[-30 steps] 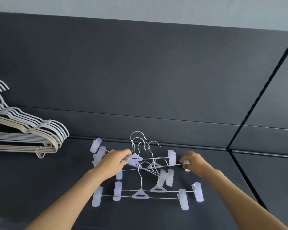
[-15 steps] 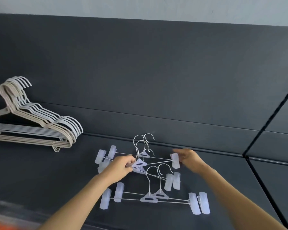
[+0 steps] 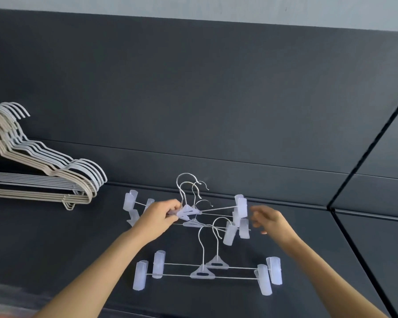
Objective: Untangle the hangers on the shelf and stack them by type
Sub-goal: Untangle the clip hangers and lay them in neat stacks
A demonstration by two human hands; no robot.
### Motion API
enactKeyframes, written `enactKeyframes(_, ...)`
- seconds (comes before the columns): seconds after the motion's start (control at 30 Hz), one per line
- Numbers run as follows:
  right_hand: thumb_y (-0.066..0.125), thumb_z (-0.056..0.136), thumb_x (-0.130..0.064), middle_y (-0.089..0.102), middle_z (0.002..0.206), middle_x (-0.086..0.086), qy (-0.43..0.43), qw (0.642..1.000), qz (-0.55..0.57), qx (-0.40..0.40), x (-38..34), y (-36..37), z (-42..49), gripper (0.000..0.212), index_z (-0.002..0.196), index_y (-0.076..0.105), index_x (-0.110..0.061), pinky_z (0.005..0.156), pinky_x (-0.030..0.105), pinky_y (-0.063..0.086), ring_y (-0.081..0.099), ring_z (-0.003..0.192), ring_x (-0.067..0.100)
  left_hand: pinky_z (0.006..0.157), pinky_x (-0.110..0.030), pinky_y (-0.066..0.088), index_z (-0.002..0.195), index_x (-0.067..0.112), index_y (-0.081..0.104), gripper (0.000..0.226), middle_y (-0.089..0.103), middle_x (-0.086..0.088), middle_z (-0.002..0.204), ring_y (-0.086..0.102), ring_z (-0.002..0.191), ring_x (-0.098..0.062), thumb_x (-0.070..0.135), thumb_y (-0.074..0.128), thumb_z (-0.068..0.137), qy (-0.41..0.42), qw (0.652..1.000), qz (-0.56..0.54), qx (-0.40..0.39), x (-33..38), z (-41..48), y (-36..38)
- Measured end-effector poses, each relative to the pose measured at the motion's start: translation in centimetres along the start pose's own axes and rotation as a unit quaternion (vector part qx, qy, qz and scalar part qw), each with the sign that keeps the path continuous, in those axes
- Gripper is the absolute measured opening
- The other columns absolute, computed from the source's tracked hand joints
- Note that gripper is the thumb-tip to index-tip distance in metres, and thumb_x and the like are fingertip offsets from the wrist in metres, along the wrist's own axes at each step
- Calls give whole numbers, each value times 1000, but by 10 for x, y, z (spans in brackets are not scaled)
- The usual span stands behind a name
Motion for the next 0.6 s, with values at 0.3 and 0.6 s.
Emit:
enactKeyframes(0.3,53,60,-7,48,80,2,22,973,66,-222,-16,41,-14,49,107,59,-19,59,19,39,43,73,18,62,-9,37,72,31,53,31,55,4,69,46,65,-10,2,61,81,-11,998,-55,19,-9,-3,-11)
enactKeyframes(0.6,69,59,-14,64,77,2,38,965,225,-133,4,46,-15,50,108,60,-15,61,24,43,61,67,14,70,-26,36,80,14,62,8,51,1,65,41,65,-13,6,61,82,-59,992,-91,-61,-22,4,11)
Point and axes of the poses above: each hand's wrist, its own z-axis towards the middle knuckle, its own y-axis out of the palm, x = y × z, the point moved 5 cm from there along z, towards the middle knuckle
